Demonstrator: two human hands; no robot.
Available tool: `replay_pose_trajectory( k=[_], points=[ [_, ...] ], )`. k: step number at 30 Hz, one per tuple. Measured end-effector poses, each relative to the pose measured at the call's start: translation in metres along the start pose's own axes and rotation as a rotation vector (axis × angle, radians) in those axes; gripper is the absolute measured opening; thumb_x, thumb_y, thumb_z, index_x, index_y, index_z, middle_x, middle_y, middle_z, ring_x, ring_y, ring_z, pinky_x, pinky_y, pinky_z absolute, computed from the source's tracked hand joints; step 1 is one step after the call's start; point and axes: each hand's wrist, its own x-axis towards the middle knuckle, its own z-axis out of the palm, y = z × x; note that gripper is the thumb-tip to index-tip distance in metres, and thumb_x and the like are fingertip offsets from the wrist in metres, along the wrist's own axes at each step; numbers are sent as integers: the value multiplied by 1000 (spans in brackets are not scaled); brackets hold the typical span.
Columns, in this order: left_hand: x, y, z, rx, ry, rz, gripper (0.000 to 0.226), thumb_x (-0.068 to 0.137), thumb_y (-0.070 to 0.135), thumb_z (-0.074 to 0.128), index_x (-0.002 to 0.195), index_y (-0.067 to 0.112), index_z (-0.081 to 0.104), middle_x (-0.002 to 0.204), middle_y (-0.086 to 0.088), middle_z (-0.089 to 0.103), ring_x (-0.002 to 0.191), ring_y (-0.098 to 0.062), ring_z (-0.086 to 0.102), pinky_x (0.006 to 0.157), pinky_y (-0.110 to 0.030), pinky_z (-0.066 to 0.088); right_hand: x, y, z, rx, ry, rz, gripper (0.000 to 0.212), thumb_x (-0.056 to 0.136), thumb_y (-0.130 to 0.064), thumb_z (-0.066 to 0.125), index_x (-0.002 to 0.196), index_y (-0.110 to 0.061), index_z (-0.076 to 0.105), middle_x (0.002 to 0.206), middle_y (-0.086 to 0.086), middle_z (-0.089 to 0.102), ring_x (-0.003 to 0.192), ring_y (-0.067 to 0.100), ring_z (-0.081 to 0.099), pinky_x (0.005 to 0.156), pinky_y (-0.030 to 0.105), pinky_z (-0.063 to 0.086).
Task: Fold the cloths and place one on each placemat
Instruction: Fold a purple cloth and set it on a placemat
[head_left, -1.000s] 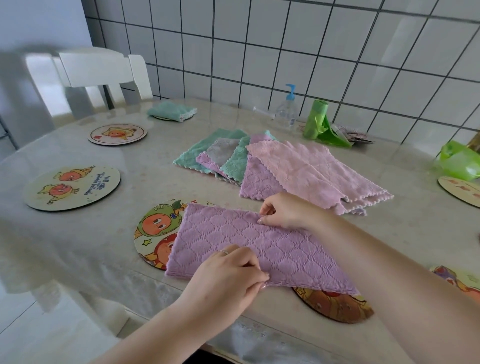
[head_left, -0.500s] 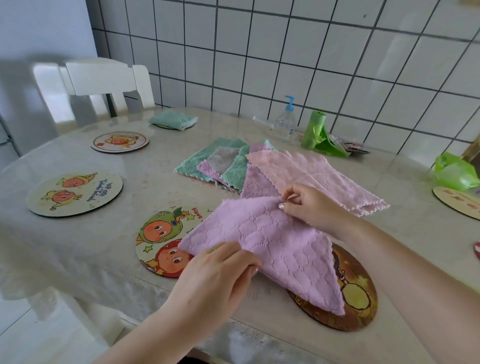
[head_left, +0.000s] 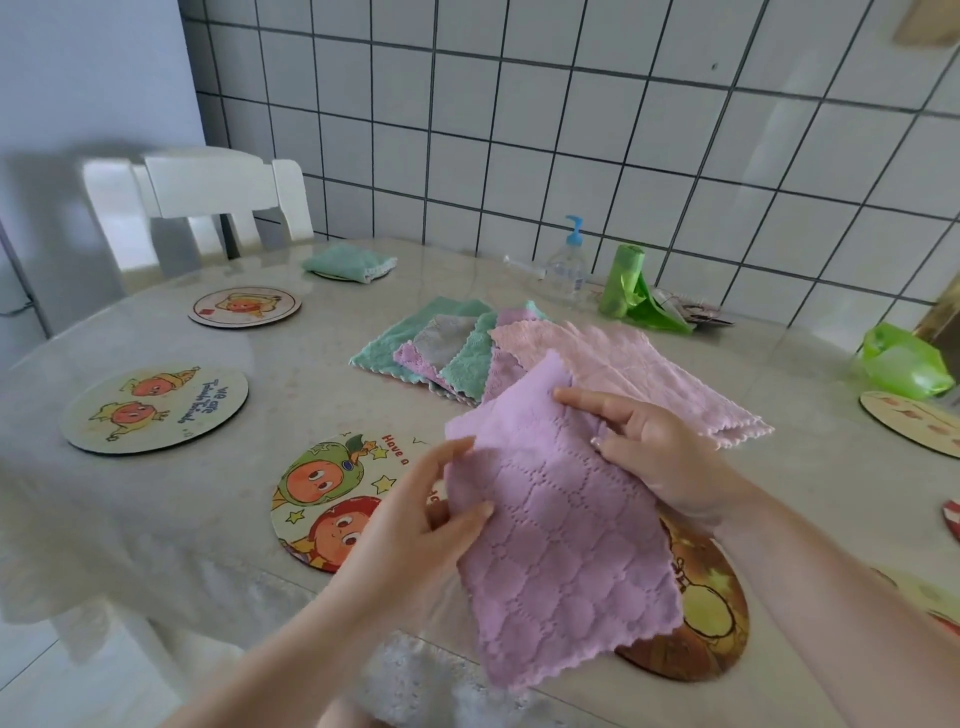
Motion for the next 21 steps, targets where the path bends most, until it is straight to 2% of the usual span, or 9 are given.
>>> replay_pose_trajectory(
  k=[2,5,7,9,11,13,15,18,21],
  points=[
    [13,8,-6,42,-24,-12,54,88,10,59,126,45,42,86,23,69,79,-4,69,64,-23,57,-4,1,4,4,96,-60,53,89,5,45,123,-34,57,124,-28,51,117,-14,45,98,12,40],
    [37,16,-18,135,-101,-76,66,82,13,58,136,43,35,112,20,62,101,-13,65,88,-36,54,-6,10,10,-46,180,-20,55,90,4,44,133,-30,48,126,-24,48,116,-11,46,103,14,36],
    [50,13,-21,186,-180,-180,70,80,13,57,142,33,32,129,7,54,108,-17,60,93,-36,50,-4,22,16,-154,183,73,55,89,-2,46,139,-26,43,101,-11,60,91,4,60,95,23,40],
    [55,6,-23,203,-267,-268,72,81,13,59,145,26,28,134,-2,50,104,-16,57,76,-27,50,-2,35,24,-237,159,150,54,89,-6,47,141,-22,39,79,-2,53,72,8,55,81,25,38],
    [57,2,-23,255,-311,-283,76,81,18,63,145,27,25,139,3,45,114,-13,53,84,-26,49,-1,46,31,-228,133,216,57,90,-10,48,143,-23,34,106,7,60,95,15,57,90,30,41],
    [58,0,-24,213,-337,-269,75,78,28,68,142,36,29,136,14,45,117,-6,52,98,-31,45,-3,50,32,-162,124,235,60,91,-17,52,145,-28,29,130,-4,47,116,10,46,99,29,38],
    [52,2,-26,111,-317,-256,57,85,28,66,129,45,33,116,27,50,103,4,57,90,-27,50,-9,47,28,-58,113,229,63,91,-27,56,145,-33,24,137,-15,32,128,4,31,110,35,28],
    [36,-1,-38,46,-311,-301,58,88,23,61,136,42,34,117,20,55,97,-4,65,75,-25,55,-30,43,19,54,59,262,64,85,-42,59,141,-44,27,136,-12,42,125,9,42,106,35,31],
    [16,-4,-45,80,-334,-297,41,87,24,61,123,41,53,116,9,63,98,-7,66,81,-28,55,-50,40,14,213,-72,308,52,84,-38,62,131,-42,43,120,6,63,103,16,63,79,28,52]
  ],
)
